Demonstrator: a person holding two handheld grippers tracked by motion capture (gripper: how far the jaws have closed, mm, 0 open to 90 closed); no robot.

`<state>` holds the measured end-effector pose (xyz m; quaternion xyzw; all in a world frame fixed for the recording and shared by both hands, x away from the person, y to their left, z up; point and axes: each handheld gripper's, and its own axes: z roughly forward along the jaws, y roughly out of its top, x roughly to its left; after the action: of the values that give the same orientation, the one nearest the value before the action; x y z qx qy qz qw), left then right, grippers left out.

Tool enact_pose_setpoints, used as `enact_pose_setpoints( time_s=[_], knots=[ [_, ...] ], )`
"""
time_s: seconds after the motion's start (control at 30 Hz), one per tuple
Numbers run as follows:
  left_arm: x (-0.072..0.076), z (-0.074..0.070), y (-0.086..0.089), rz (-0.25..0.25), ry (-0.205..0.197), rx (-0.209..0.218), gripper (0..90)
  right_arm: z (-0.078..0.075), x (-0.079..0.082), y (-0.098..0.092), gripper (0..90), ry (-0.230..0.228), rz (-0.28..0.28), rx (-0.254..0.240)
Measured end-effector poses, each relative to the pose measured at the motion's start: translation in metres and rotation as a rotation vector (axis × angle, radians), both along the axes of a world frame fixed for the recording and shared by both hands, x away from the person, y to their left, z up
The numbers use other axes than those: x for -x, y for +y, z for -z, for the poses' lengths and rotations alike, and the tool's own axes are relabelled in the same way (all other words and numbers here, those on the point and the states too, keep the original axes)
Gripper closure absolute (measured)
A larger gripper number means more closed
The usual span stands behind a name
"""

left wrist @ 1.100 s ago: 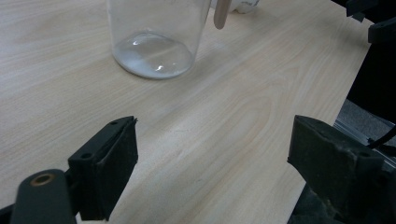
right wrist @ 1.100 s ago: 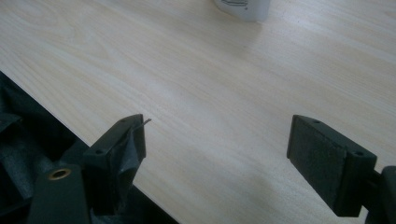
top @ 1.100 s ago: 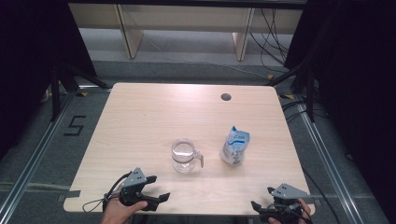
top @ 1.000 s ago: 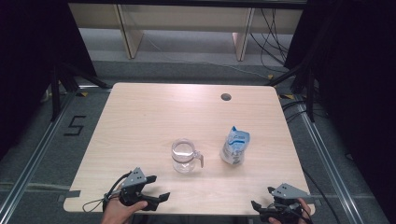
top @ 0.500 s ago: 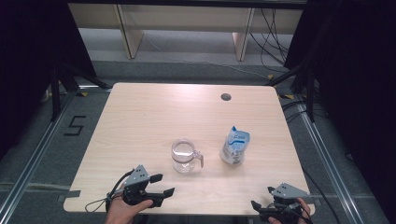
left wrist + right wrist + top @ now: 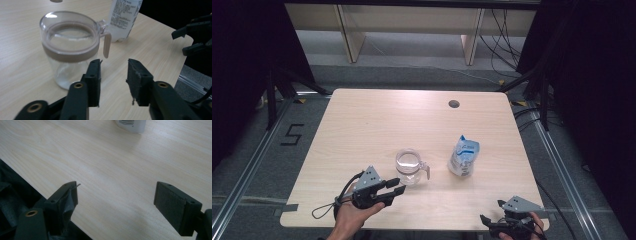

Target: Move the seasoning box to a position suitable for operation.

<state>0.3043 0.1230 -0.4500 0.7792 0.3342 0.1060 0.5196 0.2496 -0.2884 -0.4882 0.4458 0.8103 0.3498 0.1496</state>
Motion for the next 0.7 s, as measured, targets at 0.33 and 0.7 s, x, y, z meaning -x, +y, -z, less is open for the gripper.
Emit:
enact_pose_setpoints(
  time_s=[0.33,0.7],
  knots=[
    [-0.019,-0.025,-0.024,0.029,-0.013,0.007,87.8,0.000,-0.001,0.000,20.3,-0.014,-0.027,0.004],
    [-0.046,-0.038,-0.062,0.050,-0.036,-0.091,89.5,0.000,-0.001,0.001,20.2,-0.035,-0.046,0.011]
  ],
)
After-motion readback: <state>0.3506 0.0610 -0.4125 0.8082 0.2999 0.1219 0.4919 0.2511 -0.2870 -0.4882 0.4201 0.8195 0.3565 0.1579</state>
